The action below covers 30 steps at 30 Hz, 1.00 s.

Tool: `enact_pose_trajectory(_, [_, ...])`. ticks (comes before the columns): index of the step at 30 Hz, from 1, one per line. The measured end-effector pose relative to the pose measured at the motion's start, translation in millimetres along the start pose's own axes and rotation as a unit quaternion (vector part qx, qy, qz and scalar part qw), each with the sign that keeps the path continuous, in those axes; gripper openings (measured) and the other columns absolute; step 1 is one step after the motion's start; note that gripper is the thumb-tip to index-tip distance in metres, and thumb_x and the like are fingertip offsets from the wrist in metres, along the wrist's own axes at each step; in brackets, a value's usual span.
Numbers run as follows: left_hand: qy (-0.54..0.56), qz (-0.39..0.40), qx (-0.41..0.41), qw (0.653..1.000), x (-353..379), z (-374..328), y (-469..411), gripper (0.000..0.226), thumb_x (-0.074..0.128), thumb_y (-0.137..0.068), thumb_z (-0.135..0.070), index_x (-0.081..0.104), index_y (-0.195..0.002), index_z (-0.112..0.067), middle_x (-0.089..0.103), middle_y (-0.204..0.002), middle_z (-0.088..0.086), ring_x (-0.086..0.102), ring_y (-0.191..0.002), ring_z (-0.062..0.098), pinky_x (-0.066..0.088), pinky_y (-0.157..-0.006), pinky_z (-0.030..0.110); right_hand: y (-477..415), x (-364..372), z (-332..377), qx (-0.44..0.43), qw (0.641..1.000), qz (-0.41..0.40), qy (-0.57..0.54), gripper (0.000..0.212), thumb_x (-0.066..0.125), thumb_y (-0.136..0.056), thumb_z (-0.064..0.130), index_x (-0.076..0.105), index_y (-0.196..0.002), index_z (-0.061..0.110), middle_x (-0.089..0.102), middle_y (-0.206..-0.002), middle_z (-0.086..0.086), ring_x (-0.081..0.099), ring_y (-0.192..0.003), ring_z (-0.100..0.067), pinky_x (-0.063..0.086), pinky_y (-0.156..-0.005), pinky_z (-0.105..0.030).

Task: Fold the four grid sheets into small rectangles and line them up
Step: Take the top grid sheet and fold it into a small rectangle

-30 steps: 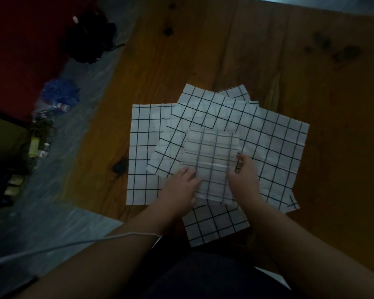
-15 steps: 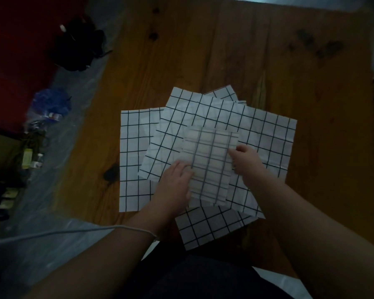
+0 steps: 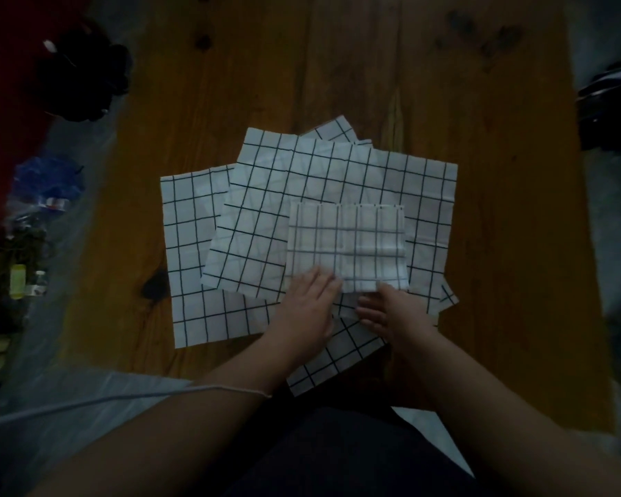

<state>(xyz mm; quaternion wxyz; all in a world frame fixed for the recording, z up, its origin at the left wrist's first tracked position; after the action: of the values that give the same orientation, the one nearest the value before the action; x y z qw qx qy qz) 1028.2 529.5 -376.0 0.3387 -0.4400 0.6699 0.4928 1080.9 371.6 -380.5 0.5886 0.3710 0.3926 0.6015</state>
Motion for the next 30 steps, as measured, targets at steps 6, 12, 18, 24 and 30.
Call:
enact_pose_trajectory(6, [-0.031,0.054,-0.026,0.998,19.2,-15.9,5.5,0.074,0.034,-0.102,-0.041,-0.005,-0.159,-0.015,-0.009,-0.168,0.007,-0.014,-0.154,0.023,-0.008,-0.125,0.045,36.0,-23.1,6.1,-0.254,0.914,-0.045,0.312,0.012,0.046,-0.104,0.019,0.058,-0.104,0.022,0.065,-0.104,-0.002,0.064,-0.091,-0.017,0.054,-0.076,-0.030])
enact_pose_trajectory(12, [-0.036,0.084,-0.035,0.995,32.3,-15.3,-5.0,0.070,0.015,-0.104,-0.049,-0.017,-0.157,-0.016,-0.023,-0.165,0.004,-0.026,-0.150,0.022,-0.012,-0.124,0.044,8.3,9.1,-22.3,-0.404,0.601,0.013,0.690,0.066,0.012,-0.100,0.047,0.001,-0.160,0.023,-0.004,-0.169,-0.003,-0.013,-0.155,-0.021,-0.005,-0.126,-0.043])
enact_pose_trajectory(18, [-0.071,0.078,-0.012,0.994,39.6,1.1,-1.7,0.068,0.015,-0.105,-0.050,-0.020,-0.156,-0.022,-0.029,-0.163,-0.002,-0.031,-0.148,0.016,-0.017,-0.122,0.045,-15.2,-9.7,-36.7,-0.393,0.559,0.015,0.730,0.078,-0.016,-0.093,0.065,-0.010,-0.158,0.023,-0.016,-0.167,0.000,-0.020,-0.153,-0.017,-0.003,-0.126,-0.046])
enact_pose_trajectory(24, [-0.064,0.061,-0.052,0.995,40.9,33.5,17.4,0.069,0.006,-0.101,-0.058,-0.025,-0.154,-0.025,-0.030,-0.162,-0.001,-0.032,-0.147,0.016,-0.016,-0.122,0.042,-14.1,-48.9,-36.3,-0.365,0.565,-0.046,0.739,0.077,-0.015,-0.094,0.064,-0.015,-0.158,0.022,-0.023,-0.166,0.000,-0.028,-0.151,-0.015,-0.006,-0.125,-0.046])
enact_pose_trajectory(30, [-0.040,0.059,-0.082,0.994,29.9,32.7,27.2,0.077,-0.004,-0.092,-0.062,-0.025,-0.154,-0.021,-0.033,-0.160,0.003,-0.034,-0.147,0.019,-0.014,-0.123,0.044,-7.9,-51.9,-39.5,-0.333,0.621,-0.088,0.704,0.073,-0.003,-0.099,0.060,-0.017,-0.158,0.019,-0.027,-0.165,-0.002,-0.031,-0.149,-0.015,-0.013,-0.124,-0.043])
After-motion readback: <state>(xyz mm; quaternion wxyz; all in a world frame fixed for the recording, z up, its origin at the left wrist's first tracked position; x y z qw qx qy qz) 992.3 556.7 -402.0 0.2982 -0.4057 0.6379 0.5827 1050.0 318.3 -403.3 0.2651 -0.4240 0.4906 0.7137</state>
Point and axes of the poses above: each hand's wrist, its own y-axis away from the middle knuckle, its own x-axis out of the palm, z = x × y, the point moved 3 cm from there along -y, towards the middle knuckle
